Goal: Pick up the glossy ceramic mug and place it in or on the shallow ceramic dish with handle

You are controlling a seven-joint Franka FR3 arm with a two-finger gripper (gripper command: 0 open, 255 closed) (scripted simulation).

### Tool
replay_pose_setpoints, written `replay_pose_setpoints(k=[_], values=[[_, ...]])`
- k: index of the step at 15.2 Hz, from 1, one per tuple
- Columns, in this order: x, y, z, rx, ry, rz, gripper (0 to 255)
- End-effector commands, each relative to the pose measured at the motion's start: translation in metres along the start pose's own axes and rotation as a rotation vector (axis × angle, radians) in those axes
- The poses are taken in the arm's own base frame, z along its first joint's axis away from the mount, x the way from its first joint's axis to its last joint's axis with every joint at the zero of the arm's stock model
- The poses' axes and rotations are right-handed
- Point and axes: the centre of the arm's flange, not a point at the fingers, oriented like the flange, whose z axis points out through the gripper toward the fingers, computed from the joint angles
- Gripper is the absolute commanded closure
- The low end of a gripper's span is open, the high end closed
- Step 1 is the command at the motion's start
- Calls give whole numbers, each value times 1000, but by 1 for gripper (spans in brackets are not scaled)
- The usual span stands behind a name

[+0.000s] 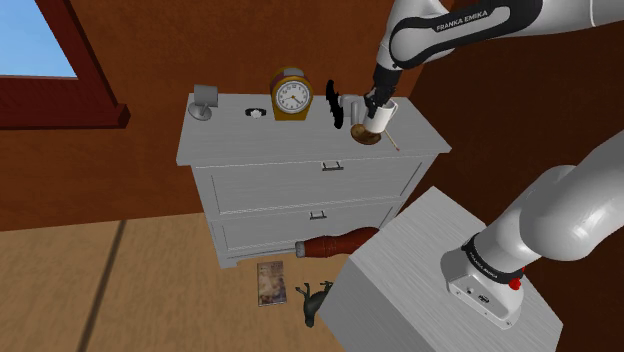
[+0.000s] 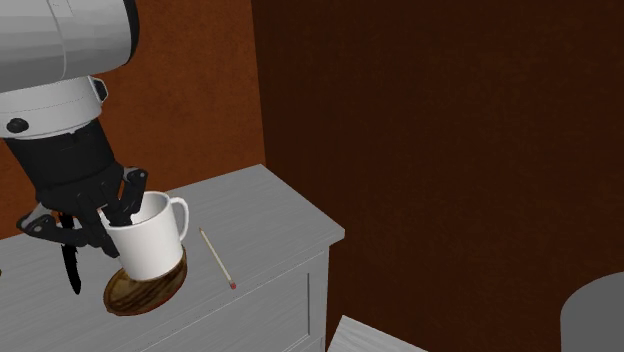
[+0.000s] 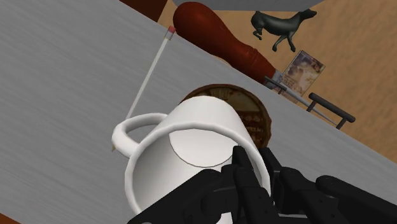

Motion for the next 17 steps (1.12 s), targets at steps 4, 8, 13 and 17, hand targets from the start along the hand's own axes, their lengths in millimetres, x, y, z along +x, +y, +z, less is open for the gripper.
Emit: replay_pose_setpoints(k=[4,8,13,17], values=[[0,0,0,0,0,0,0],[0,0,-13,0,0,0,0],[0,0,-50,0,0,0,0],[0,0,-50,0,0,0,0]])
